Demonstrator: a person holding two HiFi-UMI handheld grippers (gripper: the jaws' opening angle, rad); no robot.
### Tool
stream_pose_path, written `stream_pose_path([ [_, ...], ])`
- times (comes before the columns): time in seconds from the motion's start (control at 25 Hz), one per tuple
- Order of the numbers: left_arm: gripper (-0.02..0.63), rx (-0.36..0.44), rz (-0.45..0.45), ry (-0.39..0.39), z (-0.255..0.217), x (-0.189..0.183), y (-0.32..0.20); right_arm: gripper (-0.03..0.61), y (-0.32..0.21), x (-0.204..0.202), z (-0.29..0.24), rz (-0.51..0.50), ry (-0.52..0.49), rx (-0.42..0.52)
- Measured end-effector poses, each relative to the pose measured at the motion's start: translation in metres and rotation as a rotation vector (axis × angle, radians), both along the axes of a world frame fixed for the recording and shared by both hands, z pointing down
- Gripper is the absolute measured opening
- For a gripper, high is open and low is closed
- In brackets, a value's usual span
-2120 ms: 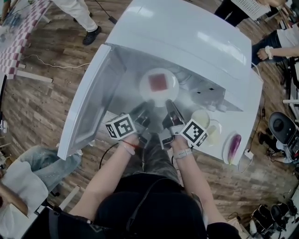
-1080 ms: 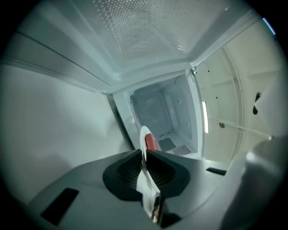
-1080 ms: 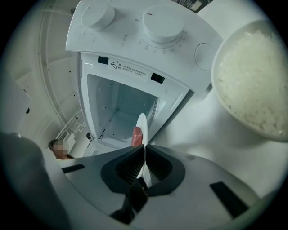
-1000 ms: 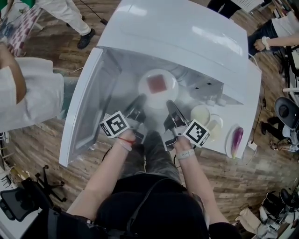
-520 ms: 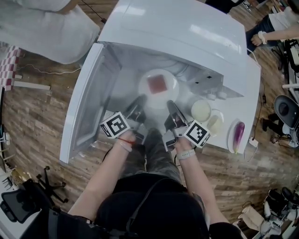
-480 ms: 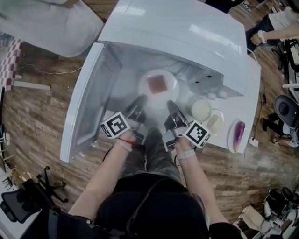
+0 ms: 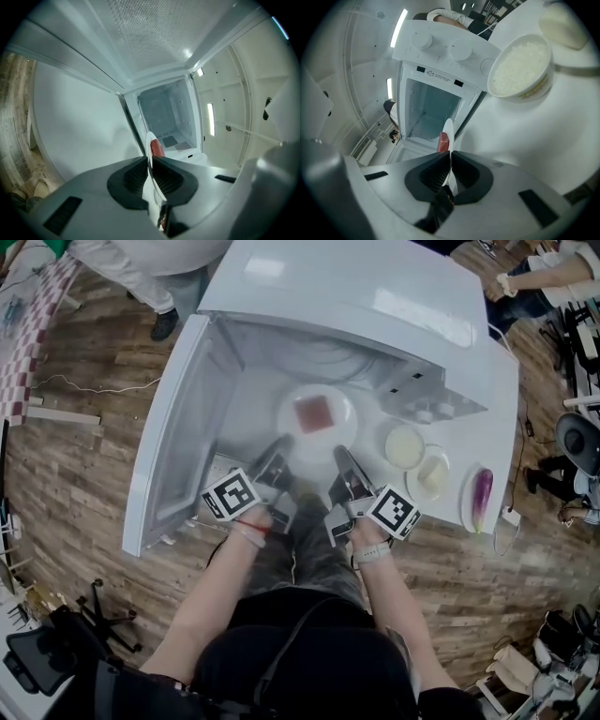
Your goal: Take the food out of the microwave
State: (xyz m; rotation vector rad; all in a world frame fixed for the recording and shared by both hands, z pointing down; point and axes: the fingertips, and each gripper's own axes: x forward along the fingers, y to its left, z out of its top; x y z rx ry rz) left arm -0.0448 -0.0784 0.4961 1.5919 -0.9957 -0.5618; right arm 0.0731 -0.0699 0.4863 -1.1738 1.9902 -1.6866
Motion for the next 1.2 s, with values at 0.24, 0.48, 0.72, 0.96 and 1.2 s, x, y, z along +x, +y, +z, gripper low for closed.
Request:
stream_pose_path([
  [0.24, 0.038, -0.003, 0.022, -0.002, 0.003, 0.000, 0.016, 0.029, 0.018, -0.001, 0.002, 0.019, 0.002, 0.001],
  [0.48, 0.038, -0.017, 0.043, -0.001, 0.007, 0.001, 0.032, 0.029, 0.037, 0.001, 0.005, 0.042, 0.010, -0.012],
  [0.72, 0.038, -0.028, 0.067, -0.005, 0.013, 0.004, 0.044, 0.029, 0.051, 0.002, 0.010, 0.063, 0.010, -0.020],
  [0.96, 0.038, -0.034, 0.091, -0.008, 0.017, 0.007, 0.054, 0.029, 0.063, 0.003, 0.011, 0.077, 0.001, -0.009],
  [1.2, 0.038, -0.048, 0.103, -0.007, 0.022, 0.009, 0.063, 0.029, 0.073, 0.006, 0.018, 0.091, 0.011, -0.034],
])
